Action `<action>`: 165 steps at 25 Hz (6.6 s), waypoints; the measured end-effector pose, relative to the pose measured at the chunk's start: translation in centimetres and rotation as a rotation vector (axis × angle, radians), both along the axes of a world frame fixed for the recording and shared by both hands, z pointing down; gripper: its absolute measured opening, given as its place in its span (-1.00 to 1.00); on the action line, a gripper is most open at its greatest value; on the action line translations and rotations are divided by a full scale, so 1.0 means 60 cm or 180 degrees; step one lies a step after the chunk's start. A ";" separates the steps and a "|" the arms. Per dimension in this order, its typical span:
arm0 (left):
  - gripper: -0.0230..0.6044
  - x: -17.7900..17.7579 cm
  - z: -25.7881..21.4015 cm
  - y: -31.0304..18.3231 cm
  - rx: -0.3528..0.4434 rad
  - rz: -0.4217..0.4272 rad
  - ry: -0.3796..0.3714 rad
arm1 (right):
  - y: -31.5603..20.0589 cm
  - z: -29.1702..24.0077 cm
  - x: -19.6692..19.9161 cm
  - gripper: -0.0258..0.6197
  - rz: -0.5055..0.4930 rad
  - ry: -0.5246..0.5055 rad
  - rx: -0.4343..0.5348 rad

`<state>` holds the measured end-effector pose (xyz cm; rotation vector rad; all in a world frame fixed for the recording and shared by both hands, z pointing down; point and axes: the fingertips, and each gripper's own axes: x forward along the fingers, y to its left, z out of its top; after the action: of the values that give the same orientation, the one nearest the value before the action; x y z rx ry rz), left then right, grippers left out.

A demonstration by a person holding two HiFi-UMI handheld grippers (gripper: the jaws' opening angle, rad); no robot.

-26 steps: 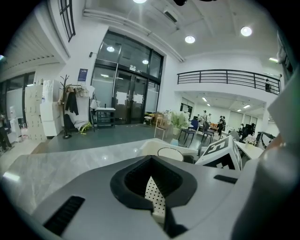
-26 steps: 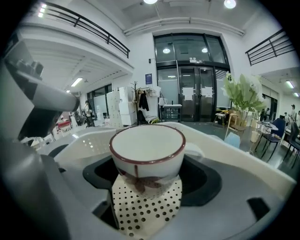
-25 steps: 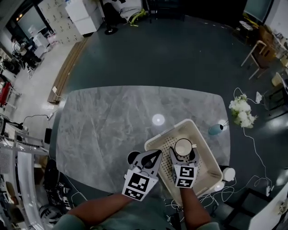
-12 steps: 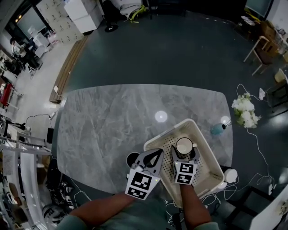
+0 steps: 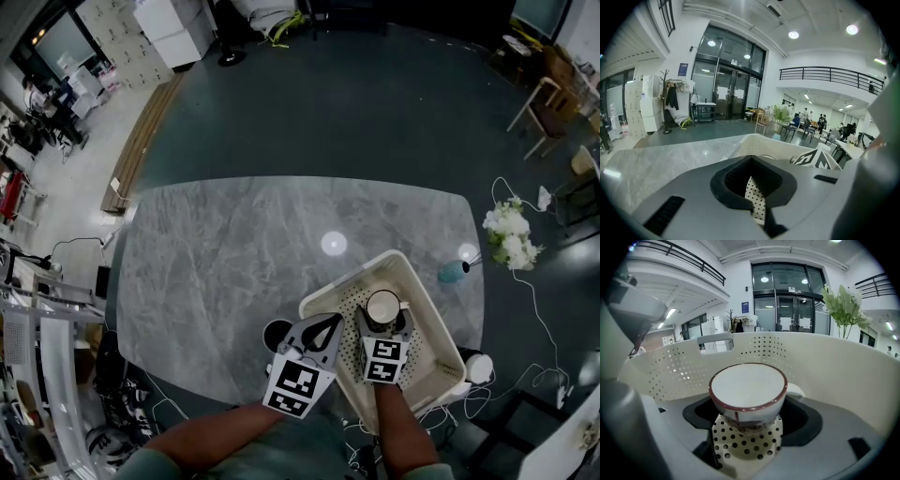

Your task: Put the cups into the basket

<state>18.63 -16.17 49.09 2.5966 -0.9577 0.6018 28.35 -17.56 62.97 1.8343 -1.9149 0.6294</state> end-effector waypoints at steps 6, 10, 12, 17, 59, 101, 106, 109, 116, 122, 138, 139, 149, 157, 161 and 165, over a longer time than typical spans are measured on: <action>-0.90 -0.003 -0.006 0.003 0.0031 0.0013 0.0022 | 0.003 0.007 0.001 0.23 0.0011 -0.0024 -0.0088; -0.90 -0.009 -0.012 0.005 0.0056 0.0027 0.0049 | 0.008 0.014 0.001 0.23 0.0002 -0.0097 -0.0210; -0.90 -0.012 -0.017 0.005 0.0063 0.0032 0.0062 | 0.016 0.019 0.003 0.23 -0.0012 -0.0120 -0.0305; -0.90 -0.020 -0.023 0.012 0.0083 0.0025 0.0108 | 0.052 0.022 0.004 0.23 0.0014 -0.0162 -0.0449; -0.90 -0.335 -0.093 0.074 0.0364 -0.0601 0.0451 | 0.159 -0.302 -0.350 -0.87 -0.0544 -0.0187 0.0709; -0.90 -0.499 -0.063 0.153 0.0292 -0.0791 0.0478 | 0.222 -0.260 -0.522 -0.87 -0.0940 -0.0143 0.0477; -0.90 -0.497 -0.065 0.154 0.0289 -0.0768 0.0474 | 0.221 -0.259 -0.522 -0.87 -0.0940 -0.0121 0.0479; -0.91 -0.492 -0.062 0.159 0.0277 -0.0756 0.0449 | 0.225 -0.258 -0.518 -0.87 -0.0940 -0.0120 0.0472; -0.91 -0.484 -0.057 0.167 0.0257 -0.0743 0.0437 | 0.233 -0.252 -0.511 -0.87 -0.0924 -0.0113 0.0441; -0.91 -0.487 -0.060 0.168 0.0257 -0.0736 0.0427 | 0.235 -0.252 -0.513 -0.87 -0.0903 -0.0101 0.0434; -0.90 -0.440 -0.050 0.155 0.0285 -0.0608 0.0381 | 0.232 -0.217 -0.459 -0.86 -0.0593 -0.0129 0.0316; -0.90 -0.435 -0.047 0.152 0.0279 -0.0592 0.0368 | 0.231 -0.211 -0.454 -0.86 -0.0566 -0.0123 0.0290; -0.90 -0.385 0.015 0.128 0.0094 -0.0448 0.0184 | 0.221 -0.151 -0.407 -0.86 -0.0418 -0.0177 0.0097; -0.90 -0.345 0.060 0.115 -0.0069 -0.0322 0.0019 | 0.210 -0.092 -0.400 -0.48 -0.0510 -0.0296 -0.0155; -0.90 -0.331 0.080 0.109 -0.0152 -0.0305 -0.0040 | 0.191 -0.074 -0.392 -0.19 -0.0547 -0.0227 -0.0163; -0.90 -0.331 0.091 0.097 -0.0213 -0.0371 -0.0059 | 0.169 -0.056 -0.386 -0.03 -0.0614 -0.0145 -0.0170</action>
<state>-1.26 -10.36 54.56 2.4613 -1.0678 0.6176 5.22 -7.40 59.60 1.5914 -2.0531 0.6553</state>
